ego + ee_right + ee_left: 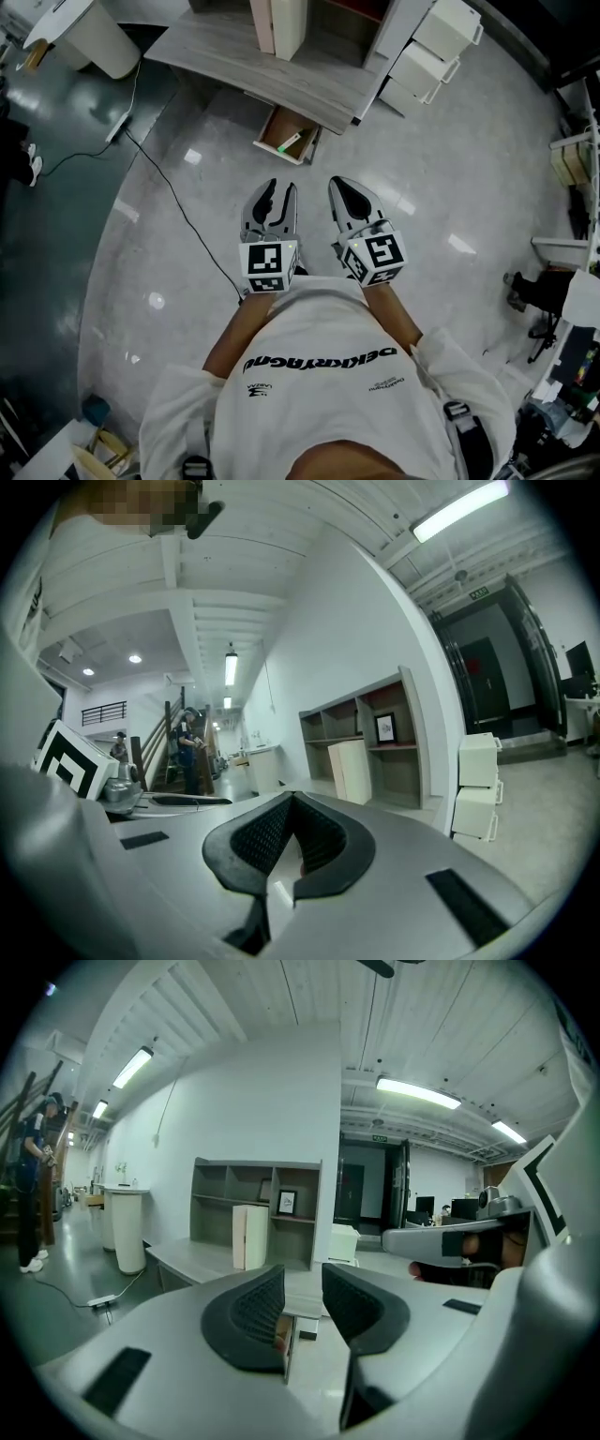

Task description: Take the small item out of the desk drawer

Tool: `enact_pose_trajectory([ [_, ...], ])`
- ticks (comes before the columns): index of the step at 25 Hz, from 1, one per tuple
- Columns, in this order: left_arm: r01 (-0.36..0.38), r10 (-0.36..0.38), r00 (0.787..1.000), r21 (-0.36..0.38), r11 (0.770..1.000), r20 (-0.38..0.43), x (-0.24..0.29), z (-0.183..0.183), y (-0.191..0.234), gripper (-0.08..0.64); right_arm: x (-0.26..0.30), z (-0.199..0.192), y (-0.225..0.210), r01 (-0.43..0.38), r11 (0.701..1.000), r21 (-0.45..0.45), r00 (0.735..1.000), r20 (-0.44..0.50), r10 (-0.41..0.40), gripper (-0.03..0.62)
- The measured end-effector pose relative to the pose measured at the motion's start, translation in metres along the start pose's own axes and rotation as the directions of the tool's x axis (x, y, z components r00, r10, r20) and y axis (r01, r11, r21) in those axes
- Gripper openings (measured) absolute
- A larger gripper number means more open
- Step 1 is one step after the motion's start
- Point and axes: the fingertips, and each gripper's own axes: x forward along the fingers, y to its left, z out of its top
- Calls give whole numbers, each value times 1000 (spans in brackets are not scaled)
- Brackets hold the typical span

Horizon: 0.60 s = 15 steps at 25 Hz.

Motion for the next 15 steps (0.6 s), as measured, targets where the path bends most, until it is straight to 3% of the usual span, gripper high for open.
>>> enact_pose_trajectory([
  [7, 89, -86, 993, 37, 995, -82, 63, -10, 41, 154, 65, -1, -10, 36, 999, -9, 999, -40, -36, 31],
  [15, 159, -148, 975, 60, 985, -167, 113, -33, 52, 186, 101, -24, -39, 80, 997, 18, 991, -105, -78, 31],
])
